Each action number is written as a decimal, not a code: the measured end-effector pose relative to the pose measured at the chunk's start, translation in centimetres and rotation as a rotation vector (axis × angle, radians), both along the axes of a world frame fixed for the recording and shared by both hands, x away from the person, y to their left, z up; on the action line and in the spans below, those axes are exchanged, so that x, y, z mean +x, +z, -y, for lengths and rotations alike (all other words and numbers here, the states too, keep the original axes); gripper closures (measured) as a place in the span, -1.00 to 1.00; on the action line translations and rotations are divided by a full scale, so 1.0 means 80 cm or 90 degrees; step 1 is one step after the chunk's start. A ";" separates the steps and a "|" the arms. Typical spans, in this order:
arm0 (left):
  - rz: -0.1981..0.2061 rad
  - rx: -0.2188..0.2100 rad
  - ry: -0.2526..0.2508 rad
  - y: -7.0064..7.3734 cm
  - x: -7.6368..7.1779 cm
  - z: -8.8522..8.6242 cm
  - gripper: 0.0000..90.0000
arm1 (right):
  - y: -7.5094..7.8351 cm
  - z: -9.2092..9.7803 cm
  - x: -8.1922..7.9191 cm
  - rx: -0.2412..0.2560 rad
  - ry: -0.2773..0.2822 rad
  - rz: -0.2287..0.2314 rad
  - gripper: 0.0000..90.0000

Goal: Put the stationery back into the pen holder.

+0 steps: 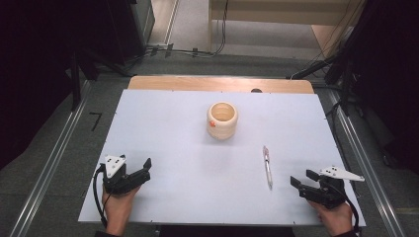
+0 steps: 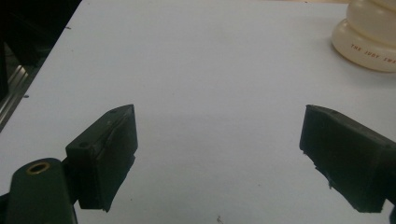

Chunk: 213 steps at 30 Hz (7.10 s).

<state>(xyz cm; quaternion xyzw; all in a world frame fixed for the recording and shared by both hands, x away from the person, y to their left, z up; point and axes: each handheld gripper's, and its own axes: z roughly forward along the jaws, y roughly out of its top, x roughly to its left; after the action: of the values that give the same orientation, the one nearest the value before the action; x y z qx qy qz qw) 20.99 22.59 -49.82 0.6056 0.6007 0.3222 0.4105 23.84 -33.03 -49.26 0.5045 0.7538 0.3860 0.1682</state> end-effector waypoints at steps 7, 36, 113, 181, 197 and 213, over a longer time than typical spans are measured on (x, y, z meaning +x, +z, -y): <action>-0.001 -0.001 -0.001 0.000 0.001 0.001 -0.73 | 0.000 -0.002 0.000 0.000 0.003 -0.001 -0.39; -0.001 0.003 -0.009 -0.001 0.002 0.005 -0.73 | -0.002 -0.023 0.006 -0.006 0.028 -0.006 -0.39; -0.003 0.002 -0.014 -0.001 0.002 0.004 -0.73 | -0.018 -0.108 0.006 -0.064 -0.008 -0.050 0.52; -0.003 -0.001 -0.018 -0.001 0.002 0.004 -0.72 | 0.041 -0.086 0.016 -0.024 -0.030 0.030 0.76; -0.004 -0.003 -0.015 -0.001 0.002 0.003 -0.72 | 0.059 -0.091 0.032 -0.019 0.000 0.032 0.76; -0.006 -0.004 -0.015 -0.001 0.002 0.002 -0.72 | 0.084 -0.101 0.044 -0.013 0.042 0.040 0.76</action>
<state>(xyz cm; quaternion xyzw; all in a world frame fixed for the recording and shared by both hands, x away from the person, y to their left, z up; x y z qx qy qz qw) 21.19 22.40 -49.93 0.6130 0.5963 0.3128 0.4134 27.39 -24.97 -42.50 0.4652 0.7682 0.3995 0.1842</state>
